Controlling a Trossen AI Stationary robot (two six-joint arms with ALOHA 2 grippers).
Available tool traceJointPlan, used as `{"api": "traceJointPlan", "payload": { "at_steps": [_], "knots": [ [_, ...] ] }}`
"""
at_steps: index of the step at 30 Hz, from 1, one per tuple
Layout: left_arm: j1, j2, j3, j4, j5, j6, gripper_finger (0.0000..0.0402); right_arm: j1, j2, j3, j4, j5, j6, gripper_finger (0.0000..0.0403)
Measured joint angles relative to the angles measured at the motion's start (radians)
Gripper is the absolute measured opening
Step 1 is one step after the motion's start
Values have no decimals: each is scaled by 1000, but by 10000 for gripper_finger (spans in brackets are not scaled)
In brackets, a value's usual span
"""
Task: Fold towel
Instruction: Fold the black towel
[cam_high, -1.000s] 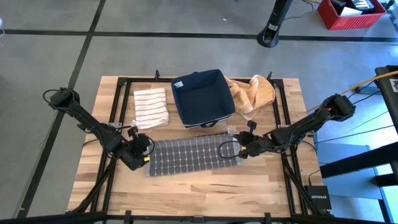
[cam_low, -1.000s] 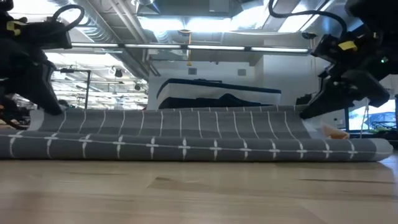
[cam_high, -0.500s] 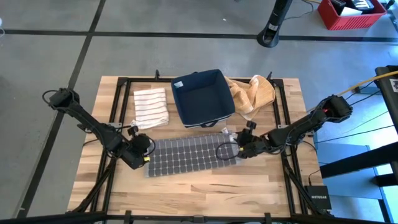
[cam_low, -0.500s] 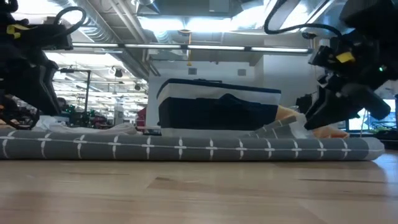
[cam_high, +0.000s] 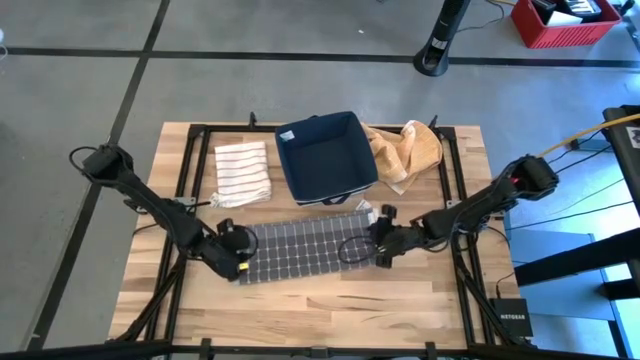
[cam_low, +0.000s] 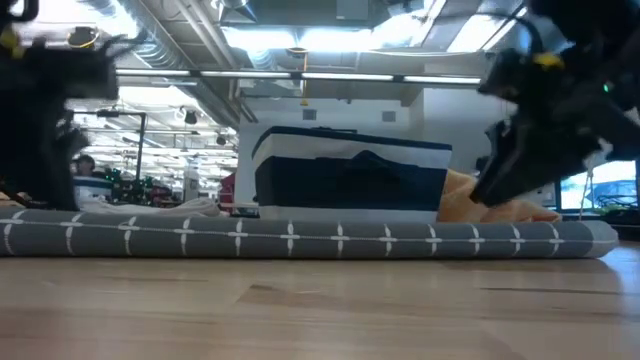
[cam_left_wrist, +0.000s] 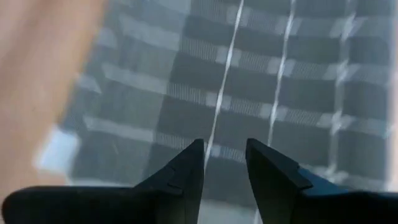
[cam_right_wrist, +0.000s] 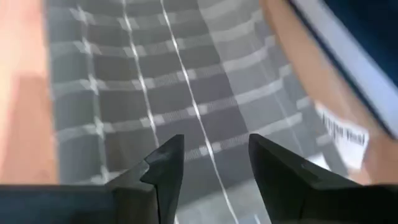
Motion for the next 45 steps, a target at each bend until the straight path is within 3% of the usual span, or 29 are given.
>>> {"api": "traceJointPlan", "payload": {
  "at_steps": [7, 13, 15, 18, 22, 24, 27, 32, 35, 40, 45],
  "knots": [
    [0, 93, -5, 3, 128, 27, 108, 1, 86, 1, 40, -119, 18, 179],
    [-6, 50, 17, -132, 183, -3, 107, 1, 127, 17, 47, -232, 212, 179],
    [-7, 31, 37, -200, 203, 8, 107, 20, 131, 49, 62, -303, 247, 179],
    [-6, -7, 90, -256, 207, -2, 107, 52, 130, 127, 43, -314, 241, 179],
    [12, -52, 182, -263, 189, 21, 107, 63, 125, 248, -137, -303, 211, 179],
    [29, -60, 224, -213, 109, 73, 107, 73, 112, 305, -246, -296, 226, 179],
    [78, -43, 226, -27, -8, 276, 107, 98, 86, 336, -361, -230, 256, 179],
    [190, 62, 221, 273, -19, 608, 107, 128, -5, 265, -365, -124, 424, 179],
    [242, 158, 221, 412, -22, 699, 107, 148, -49, 168, -242, -58, 580, 179],
    [258, 309, 221, 447, -10, 750, 107, 153, -63, -6, -19, -107, 875, 179],
    [261, 397, 220, 551, 24, 770, 107, 151, -42, -108, 120, -104, 1049, 179]
  ]
}}
